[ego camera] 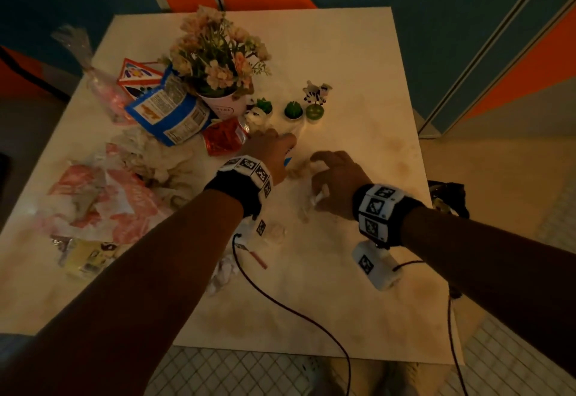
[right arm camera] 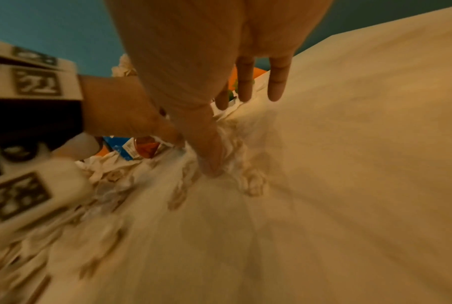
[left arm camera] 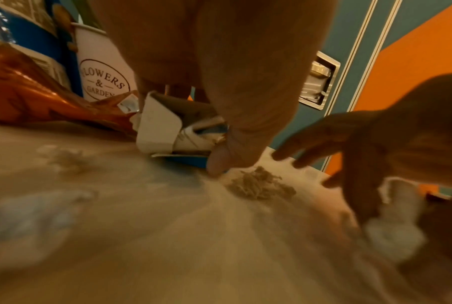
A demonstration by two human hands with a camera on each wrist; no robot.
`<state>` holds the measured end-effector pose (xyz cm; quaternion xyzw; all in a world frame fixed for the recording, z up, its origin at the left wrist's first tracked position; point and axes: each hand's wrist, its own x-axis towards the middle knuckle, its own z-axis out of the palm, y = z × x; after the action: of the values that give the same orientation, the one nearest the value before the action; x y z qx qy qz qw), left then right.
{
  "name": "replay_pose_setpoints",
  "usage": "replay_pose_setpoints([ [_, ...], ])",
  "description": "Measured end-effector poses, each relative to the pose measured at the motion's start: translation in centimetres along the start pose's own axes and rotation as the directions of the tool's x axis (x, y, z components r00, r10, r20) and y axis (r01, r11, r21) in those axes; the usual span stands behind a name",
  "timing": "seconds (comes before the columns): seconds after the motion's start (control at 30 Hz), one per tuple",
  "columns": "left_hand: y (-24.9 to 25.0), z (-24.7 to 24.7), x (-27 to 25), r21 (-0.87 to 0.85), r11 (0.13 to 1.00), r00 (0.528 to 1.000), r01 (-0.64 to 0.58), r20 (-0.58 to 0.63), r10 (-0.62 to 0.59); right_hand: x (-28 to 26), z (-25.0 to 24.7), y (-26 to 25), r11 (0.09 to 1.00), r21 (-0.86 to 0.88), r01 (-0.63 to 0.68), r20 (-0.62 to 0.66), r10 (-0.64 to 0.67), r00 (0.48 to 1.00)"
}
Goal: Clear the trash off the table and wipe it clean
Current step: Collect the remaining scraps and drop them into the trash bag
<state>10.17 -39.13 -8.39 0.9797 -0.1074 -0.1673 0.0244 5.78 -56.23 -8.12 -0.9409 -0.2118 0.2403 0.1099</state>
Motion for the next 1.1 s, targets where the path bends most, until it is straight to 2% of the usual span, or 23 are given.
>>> replay_pose_setpoints([
  [0.1, -0.4, 0.2, -0.8, -0.133, 0.991, 0.998, -0.001, -0.058, -0.007, 1.9, -0.4, -1.1, 0.999, 0.038, 0.019, -0.015, -0.019, 1.000],
  [0.2, -0.6, 0.8, -1.8, -0.208, 0.978, 0.989, 0.002, -0.144, -0.033, 3.2, -0.3, -1.7, 0.998, 0.038, -0.040, 0.014, 0.039, 0.999],
  [0.33, -0.9, 1.4, -2.9, -0.343, 0.939, 0.976, 0.029, -0.192, -0.101, 3.9, 0.0, -2.1, 0.993, 0.077, -0.092, 0.043, 0.089, 0.995],
  [0.47, -1.5, 1.3, -4.8, -0.555, 0.832, 0.958, 0.029, -0.223, -0.182, 3.9, 0.3, -2.3, 0.985, 0.149, -0.084, 0.047, 0.077, 0.996],
  [0.53, -1.8, 0.7, -6.1, -0.635, 0.770, 0.948, 0.068, -0.198, -0.247, 3.6, 0.2, -2.4, 0.977, 0.199, -0.076, 0.042, 0.069, 0.997],
  [0.63, -2.7, -0.8, -7.8, -0.721, 0.683, 0.940, 0.112, -0.146, -0.308, 3.4, 0.4, -2.0, 0.968, 0.227, -0.108, 0.031, 0.104, 0.994],
  [0.73, -3.3, -2.5, -9.8, -0.765, 0.637, 0.933, 0.098, -0.152, -0.327, 2.6, 0.3, -1.5, 0.951, 0.290, -0.110, -0.010, 0.118, 0.993],
  [0.83, -3.6, -4.0, -11.7, -0.791, 0.609, 0.910, 0.048, -0.217, -0.353, 1.9, -0.2, -0.8, 0.860, 0.499, -0.102, -0.105, 0.176, 0.979],
  [0.9, -3.4, -4.9, -12.7, -0.848, 0.529, 0.896, -0.006, -0.239, -0.373, 1.8, -1.0, -0.8, 0.794, 0.603, -0.075, -0.125, 0.187, 0.974],
  [1.0, -2.9, -6.4, -14.0, -0.901, 0.431, 0.877, -0.050, -0.246, -0.413, 2.9, -2.1, -1.2, 0.805, 0.590, -0.056, -0.127, 0.161, 0.979],
  [1.1, -2.5, -7.2, -15.0, -0.913, 0.397, 0.868, -0.092, -0.269, -0.418, 5.3, -2.3, -1.7, 0.873, 0.483, -0.070, -0.095, 0.132, 0.987],
])
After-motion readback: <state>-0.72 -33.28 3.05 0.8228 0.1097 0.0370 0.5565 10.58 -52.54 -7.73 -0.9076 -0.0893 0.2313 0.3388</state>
